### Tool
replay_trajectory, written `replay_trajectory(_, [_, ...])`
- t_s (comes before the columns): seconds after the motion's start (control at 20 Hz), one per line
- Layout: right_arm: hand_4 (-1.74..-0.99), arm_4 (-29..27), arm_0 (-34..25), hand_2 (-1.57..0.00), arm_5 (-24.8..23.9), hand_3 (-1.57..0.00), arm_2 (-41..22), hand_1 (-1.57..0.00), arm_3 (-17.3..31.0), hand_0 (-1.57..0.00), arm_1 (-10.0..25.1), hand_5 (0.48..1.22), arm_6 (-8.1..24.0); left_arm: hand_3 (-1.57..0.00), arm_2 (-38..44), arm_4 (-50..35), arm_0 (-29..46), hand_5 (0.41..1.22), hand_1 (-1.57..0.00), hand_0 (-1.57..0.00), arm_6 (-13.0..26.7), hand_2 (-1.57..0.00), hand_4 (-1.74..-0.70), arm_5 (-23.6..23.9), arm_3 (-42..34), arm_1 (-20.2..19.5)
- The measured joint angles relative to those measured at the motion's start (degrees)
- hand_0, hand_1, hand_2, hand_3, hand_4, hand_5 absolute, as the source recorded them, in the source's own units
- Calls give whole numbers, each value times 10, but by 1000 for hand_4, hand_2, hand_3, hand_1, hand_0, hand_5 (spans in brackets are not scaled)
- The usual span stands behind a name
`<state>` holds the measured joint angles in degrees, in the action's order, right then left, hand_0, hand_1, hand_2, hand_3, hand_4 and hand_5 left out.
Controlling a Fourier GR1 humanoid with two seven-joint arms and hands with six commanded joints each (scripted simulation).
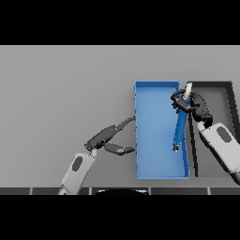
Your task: Pick up the blue pipe and place it into the blue bin.
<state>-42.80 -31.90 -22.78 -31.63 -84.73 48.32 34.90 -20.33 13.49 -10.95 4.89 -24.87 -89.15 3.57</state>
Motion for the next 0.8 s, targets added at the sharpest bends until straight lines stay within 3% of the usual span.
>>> replay_trajectory(0.1, [-1337, -44, -42, -548, -4, -322, -69, -547, 31, -599, 27, 1221, 0, 1, 5, -5, -3, 427, 1, 1, 3, 1, -878, -1, -3, -2])
replay_trajectory(0.2, [-1219, -66, -71, -350, 27, -206, -119, -350, 36, -383, 51, 1137, 0, 1, 4, -3, -3, 430, 1, 1, 6, 1, -879, 1, -5, -1])
replay_trajectory(0.35, [-1110, -68, -100, -179, 60, -105, -183, -179, 39, -196, 75, 979, 1, 1, 3, -6, -2, 428, 1, 1, 8, 1, -886, 0, -10, 1])
replay_trajectory(0.45, [-1078, -62, -113, -114, 78, -67, -209, -114, 40, -125, 80, 898, 1, 1, 1, -6, 1, 426, 1, 1, 13, 1, -886, 0, -13, 2])
replay_trajectory(0.8, [-1036, -45, -144, -23, 95, -13, -257, -23, 57, -25, 83, 713, 1, 1, 1, -2, -3, 429, 1, 1, 16, 1, -887, 2, -13, 2])
